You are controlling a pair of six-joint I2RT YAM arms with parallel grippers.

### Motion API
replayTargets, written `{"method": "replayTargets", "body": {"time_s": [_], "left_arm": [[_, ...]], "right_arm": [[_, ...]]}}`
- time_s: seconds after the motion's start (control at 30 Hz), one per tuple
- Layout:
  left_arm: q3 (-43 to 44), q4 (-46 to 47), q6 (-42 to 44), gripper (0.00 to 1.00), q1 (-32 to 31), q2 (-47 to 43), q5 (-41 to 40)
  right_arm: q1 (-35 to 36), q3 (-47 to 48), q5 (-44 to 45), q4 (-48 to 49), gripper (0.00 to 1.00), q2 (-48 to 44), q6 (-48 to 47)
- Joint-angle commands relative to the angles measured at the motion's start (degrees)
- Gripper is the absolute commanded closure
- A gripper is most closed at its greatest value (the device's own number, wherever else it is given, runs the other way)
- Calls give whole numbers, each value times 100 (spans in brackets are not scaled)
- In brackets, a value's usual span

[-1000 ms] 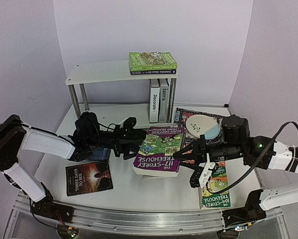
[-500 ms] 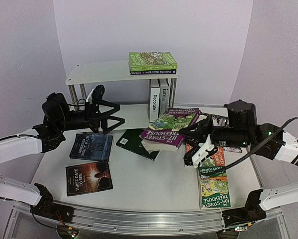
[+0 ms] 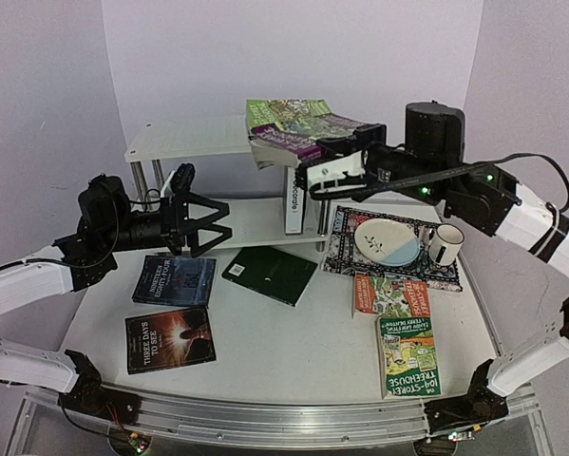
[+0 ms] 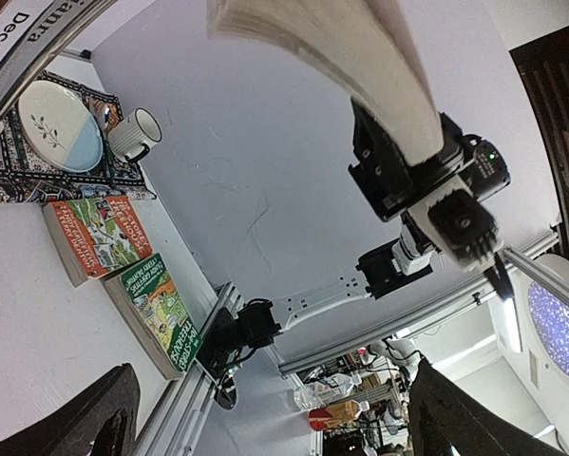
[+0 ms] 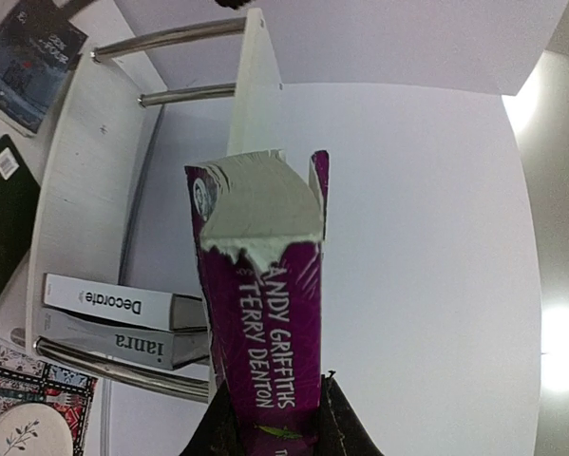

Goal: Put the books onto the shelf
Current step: Pass from the left arm to the right, then place the book on the book pile on the shelf.

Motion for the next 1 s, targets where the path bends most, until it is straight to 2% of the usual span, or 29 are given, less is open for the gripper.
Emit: {"method": "replayTargets", "body": {"time_s": [0.0, 0.23, 0.53, 0.73, 0.97], "left_arm": [[313, -303, 285, 0, 26, -255, -111], [642, -1389, 793, 0, 29, -400, -510], [795, -1807, 961, 0, 29, -492, -700], [793, -1848, 954, 0, 29, -566, -735], [796, -2044, 981, 0, 29, -613, -753]], "right_arm": [[-12, 766, 758, 1408, 100, 205, 87], [-28, 1395, 934, 1755, 100, 655, -70], [-192, 2978, 1163, 1791, 100, 1953, -309], [-331, 4464, 1630, 1838, 100, 3133, -646], [-682, 5444, 1411, 1946, 100, 4022, -690]]}}
